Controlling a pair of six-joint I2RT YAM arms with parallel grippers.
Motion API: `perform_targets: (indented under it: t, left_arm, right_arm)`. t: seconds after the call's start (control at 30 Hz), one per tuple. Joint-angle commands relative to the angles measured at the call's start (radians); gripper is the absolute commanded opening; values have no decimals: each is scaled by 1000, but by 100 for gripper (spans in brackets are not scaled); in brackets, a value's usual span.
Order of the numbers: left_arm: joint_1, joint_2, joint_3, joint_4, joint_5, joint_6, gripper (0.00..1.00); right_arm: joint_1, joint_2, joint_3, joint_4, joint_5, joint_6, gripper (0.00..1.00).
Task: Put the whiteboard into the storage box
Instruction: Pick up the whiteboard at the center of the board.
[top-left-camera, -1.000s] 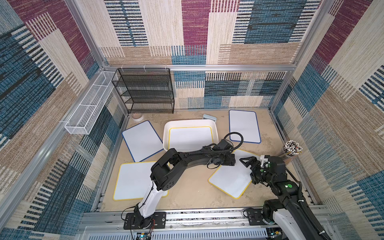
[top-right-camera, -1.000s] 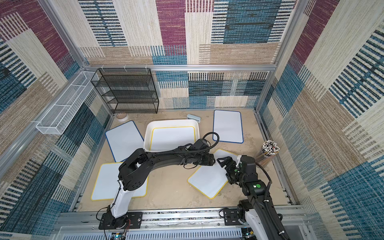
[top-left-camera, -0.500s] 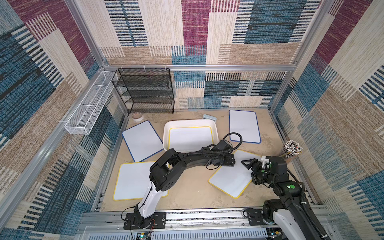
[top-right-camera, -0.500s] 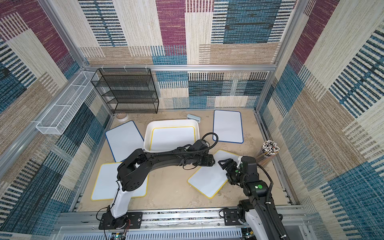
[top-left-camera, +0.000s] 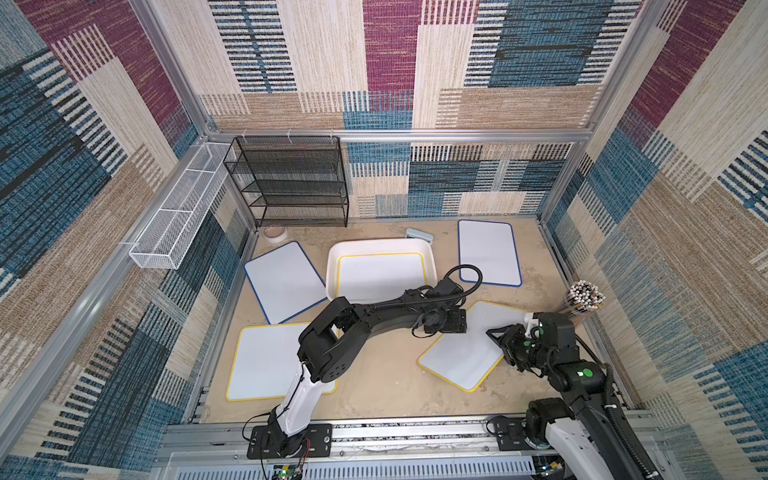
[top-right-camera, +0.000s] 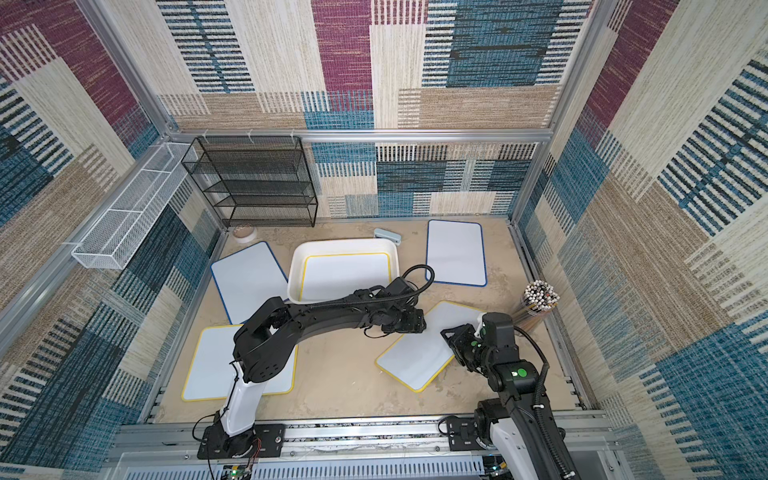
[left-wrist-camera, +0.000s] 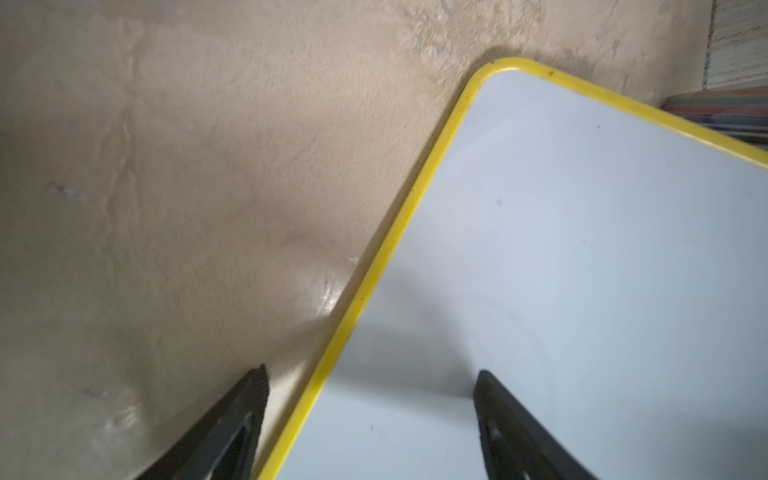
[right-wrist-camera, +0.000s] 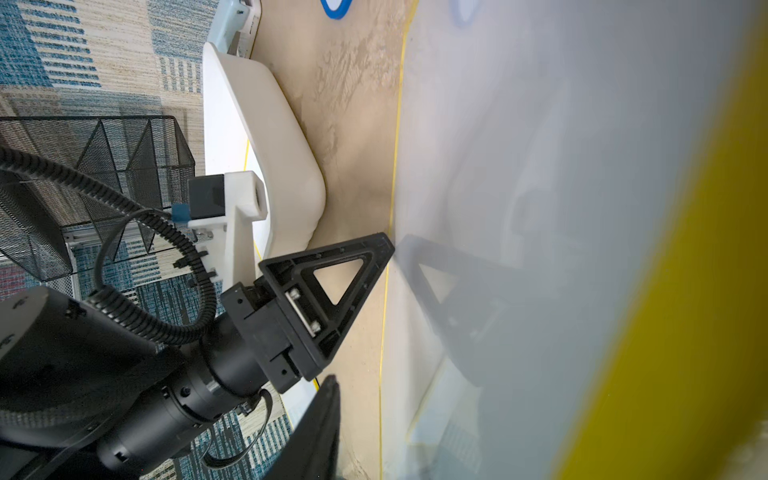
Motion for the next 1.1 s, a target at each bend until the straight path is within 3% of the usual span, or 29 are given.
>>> perform_targets:
  t: [0.0,0.57,0.83,1.07]
  left_arm:
    - [-2,-11,25,-84,16,35,81]
    - [50,-159,86,-169,-47,128,81]
    - [74,-219,43,-157,-28,129,81]
    - [107,-311,-5,-140,53,89,81]
  right_arm:
    - [1,0,24,19,17,-8,32]
    - [1,70,119,-6,55,-60,10]
    - [1,82,192,-47,77,-78,4]
    - [1,140,368,-137,169,-150,2]
